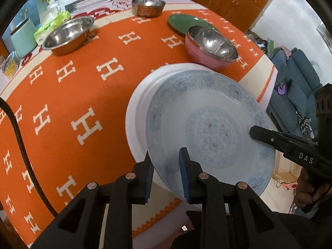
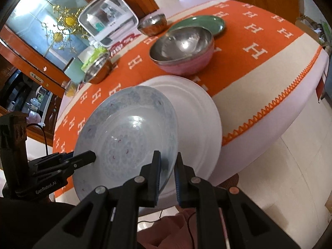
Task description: Organize plates and bowls
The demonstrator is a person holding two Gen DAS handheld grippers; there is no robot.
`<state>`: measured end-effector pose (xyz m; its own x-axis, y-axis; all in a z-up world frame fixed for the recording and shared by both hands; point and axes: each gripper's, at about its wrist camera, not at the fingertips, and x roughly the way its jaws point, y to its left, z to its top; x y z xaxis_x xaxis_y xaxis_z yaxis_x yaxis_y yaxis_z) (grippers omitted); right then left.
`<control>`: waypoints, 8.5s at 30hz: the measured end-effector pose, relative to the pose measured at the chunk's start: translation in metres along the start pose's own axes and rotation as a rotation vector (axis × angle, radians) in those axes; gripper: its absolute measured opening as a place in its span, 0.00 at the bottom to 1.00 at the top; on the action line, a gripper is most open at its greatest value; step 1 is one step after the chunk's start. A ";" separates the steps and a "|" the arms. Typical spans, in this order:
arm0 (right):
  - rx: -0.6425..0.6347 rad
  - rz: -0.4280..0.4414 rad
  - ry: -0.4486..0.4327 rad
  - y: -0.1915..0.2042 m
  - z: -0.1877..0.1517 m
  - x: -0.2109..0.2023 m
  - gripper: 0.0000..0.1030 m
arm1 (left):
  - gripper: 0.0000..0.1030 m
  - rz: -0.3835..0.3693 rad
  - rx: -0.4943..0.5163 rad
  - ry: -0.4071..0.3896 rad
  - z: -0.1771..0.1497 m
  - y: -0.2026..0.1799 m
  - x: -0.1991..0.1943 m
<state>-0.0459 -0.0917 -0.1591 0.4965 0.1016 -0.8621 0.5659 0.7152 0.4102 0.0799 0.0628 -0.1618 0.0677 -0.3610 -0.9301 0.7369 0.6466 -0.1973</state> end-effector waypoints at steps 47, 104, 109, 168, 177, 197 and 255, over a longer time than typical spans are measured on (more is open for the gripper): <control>-0.400 -0.031 0.241 -0.005 0.044 0.039 0.20 | 0.48 0.173 -0.334 0.019 0.009 -0.015 0.013; -0.549 0.181 -0.147 -0.142 0.251 -0.091 0.50 | 0.75 0.236 -0.478 -0.420 0.172 -0.158 -0.059; -0.539 0.208 -0.152 -0.151 0.275 -0.084 0.50 | 0.75 0.260 -0.483 -0.398 0.199 -0.159 -0.046; -0.386 0.218 0.235 -0.155 0.339 0.116 0.25 | 0.51 0.105 -0.589 0.178 0.295 -0.038 0.184; -0.387 0.198 0.237 -0.156 0.340 0.118 0.15 | 0.40 0.112 -0.556 0.195 0.301 -0.047 0.189; -0.421 0.166 0.246 -0.150 0.336 0.117 0.13 | 0.30 0.130 -0.588 0.154 0.295 -0.045 0.186; -0.511 0.249 -0.101 -0.151 0.281 -0.064 0.14 | 0.27 0.143 -0.423 -0.272 0.209 -0.176 0.009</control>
<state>0.0221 -0.4003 -0.0819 0.6483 0.2613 -0.7151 0.0467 0.9238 0.3800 0.0913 -0.1949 -0.0703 0.3613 -0.3746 -0.8539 0.3753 0.8967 -0.2346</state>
